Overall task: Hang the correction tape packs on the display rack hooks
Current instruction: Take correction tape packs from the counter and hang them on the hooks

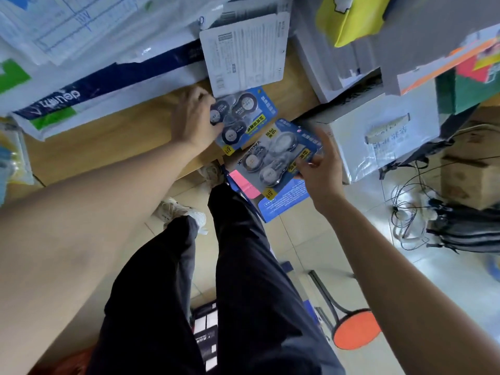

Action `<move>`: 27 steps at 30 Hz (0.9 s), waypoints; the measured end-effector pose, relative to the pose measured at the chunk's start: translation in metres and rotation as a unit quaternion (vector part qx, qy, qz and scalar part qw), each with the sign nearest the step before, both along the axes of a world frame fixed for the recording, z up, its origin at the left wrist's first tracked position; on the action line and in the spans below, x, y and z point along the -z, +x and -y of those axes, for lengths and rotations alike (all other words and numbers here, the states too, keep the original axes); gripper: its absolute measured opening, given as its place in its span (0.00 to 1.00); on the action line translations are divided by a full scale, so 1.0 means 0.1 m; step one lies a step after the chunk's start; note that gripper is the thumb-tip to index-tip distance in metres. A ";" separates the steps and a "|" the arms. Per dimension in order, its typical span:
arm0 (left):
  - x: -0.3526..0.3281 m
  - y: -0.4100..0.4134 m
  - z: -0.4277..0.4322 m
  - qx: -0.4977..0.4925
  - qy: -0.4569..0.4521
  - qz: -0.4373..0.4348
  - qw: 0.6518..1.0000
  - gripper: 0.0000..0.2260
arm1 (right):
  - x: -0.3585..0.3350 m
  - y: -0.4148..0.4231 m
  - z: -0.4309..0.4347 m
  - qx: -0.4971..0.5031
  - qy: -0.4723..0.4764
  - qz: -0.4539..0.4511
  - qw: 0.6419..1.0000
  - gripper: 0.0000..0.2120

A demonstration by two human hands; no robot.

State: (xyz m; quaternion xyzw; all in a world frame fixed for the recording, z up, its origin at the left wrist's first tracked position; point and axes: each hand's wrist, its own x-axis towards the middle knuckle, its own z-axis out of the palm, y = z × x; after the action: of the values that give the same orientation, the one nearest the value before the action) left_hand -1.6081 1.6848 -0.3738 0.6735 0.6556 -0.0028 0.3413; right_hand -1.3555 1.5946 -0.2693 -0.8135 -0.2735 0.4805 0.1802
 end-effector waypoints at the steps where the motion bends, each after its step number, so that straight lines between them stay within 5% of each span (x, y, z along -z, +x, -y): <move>1: -0.01 -0.04 0.01 -0.012 -0.004 0.010 1.000 0.18 | 0.04 -0.03 0.00 0.010 0.002 -0.001 1.000 0.35; 11: -0.23 -0.50 0.46 -0.134 -0.063 -0.015 0.989 0.24 | 0.30 -0.36 -0.26 0.054 0.024 0.052 0.997 0.36; 16: -0.30 -0.57 0.53 -0.221 -0.108 0.064 0.967 0.35 | 0.34 -0.39 -0.22 0.242 0.030 -0.030 0.969 0.31; 21: -0.41 -0.64 0.58 -0.251 -0.139 0.146 0.947 0.21 | 0.23 -0.43 -0.19 0.305 -0.007 -0.141 0.942 0.09; 27: -0.65 -0.68 0.63 -0.294 -0.165 0.224 0.915 0.15 | 0.08 -0.47 -0.09 0.249 -0.011 -0.231 0.941 0.17</move>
State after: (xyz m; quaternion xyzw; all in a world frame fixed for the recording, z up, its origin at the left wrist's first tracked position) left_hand -1.6761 1.6219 -0.3091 0.3677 0.7203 0.1403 0.5711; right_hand -1.4022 1.6041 -0.2771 -0.7245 -0.0076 0.5976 0.3433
